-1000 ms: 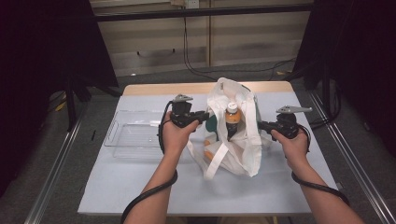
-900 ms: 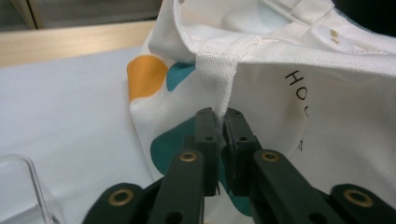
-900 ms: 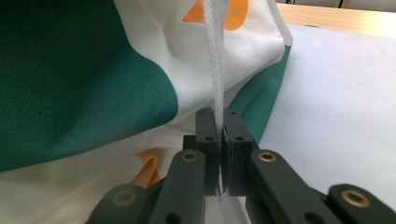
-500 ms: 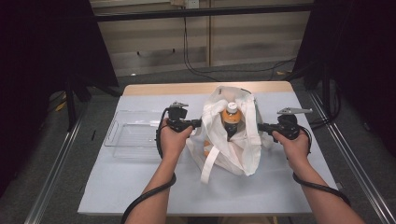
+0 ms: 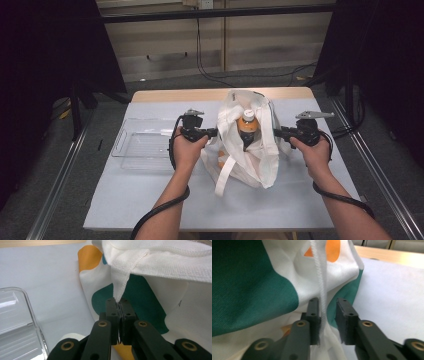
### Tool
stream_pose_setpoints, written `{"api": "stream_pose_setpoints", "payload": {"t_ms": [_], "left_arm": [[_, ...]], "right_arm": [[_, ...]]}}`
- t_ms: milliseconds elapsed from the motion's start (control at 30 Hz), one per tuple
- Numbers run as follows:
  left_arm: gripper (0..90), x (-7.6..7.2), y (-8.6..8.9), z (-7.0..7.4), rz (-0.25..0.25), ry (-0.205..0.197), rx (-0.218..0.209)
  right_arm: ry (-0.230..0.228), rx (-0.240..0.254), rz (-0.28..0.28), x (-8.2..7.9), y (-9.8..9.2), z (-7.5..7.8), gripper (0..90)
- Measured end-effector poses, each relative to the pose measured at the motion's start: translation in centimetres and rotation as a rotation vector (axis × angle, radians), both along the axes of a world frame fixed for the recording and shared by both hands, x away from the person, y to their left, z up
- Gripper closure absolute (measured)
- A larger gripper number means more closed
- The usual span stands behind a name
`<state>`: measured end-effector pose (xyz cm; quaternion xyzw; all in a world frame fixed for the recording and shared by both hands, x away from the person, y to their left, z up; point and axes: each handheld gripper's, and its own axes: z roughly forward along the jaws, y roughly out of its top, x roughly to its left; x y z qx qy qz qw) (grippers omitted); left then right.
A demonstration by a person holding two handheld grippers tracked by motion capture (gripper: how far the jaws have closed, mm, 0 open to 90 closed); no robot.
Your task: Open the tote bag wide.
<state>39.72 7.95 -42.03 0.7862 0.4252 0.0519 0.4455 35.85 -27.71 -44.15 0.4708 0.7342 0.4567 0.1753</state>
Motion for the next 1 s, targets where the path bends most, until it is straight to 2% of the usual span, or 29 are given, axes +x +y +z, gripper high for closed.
{"api": "stream_pose_setpoints", "payload": {"t_ms": [67, 100, 133, 200, 300, 467, 667, 767, 800, 867, 967, 1000], "left_arm": [[88.1, 0.0, 0.0, 0.0, 0.002, 0.004, -0.002], [88.1, 0.0, 0.0, 0.0, 0.003, 0.004, -0.003], [88.1, 0.1, 0.1, 0.0, -0.001, 0.004, 0.001], [88.1, 0.1, 0.1, 0.1, 0.0, 0.003, 0.001], [88.1, 0.1, 0.2, 0.1, 0.0, 0.004, 0.005], [88.2, 0.0, 0.2, 0.1, 0.006, 0.009, -0.001], [88.1, -0.1, 0.2, 0.1, 0.013, 0.004, -0.015], [88.1, -0.2, 0.1, 0.2, 0.001, 0.001, -0.002], [88.1, -0.2, 0.1, 0.3, -0.003, 0.001, -0.004], [88.1, -0.2, 0.0, 0.4, 0.0, -0.002, -0.003], [88.1, -0.2, 0.1, 0.4, -0.002, 0.0, -0.002], [88.1, -0.2, 0.1, 0.3, 0.008, 0.0, -0.01]], "right_arm": [[-0.007, -0.015, 0.001, 0.1, 0.2, 0.4, 66.6], [-0.012, -0.027, -0.005, 0.2, 0.3, 0.5, 59.7], [-0.014, -0.038, -0.016, 0.3, 0.4, 0.7, 58.1], [-0.02, -0.035, -0.002, 0.4, 0.5, 0.9, 57.2], [-0.028, -0.041, -0.004, 0.6, 0.8, 1.2, 50.3], [-0.025, -0.047, 0.001, 0.7, 1.1, 1.5, 46.8], [-0.018, -0.032, 0.008, 0.7, 0.7, 1.5, 42.8], [-0.038, -0.014, -0.009, 0.6, 0.4, 1.9, 40.1], [-0.047, 0.015, -0.017, 0.5, 0.2, 2.2, 41.2], [-0.073, 0.03, -0.026, 0.4, 0.2, 2.7, 46.8], [-0.082, 0.019, -0.022, 0.3, 0.4, 2.7, 68.1], [-0.091, 0.021, -0.013, 0.3, 0.5, 2.5, 78.3]]}}
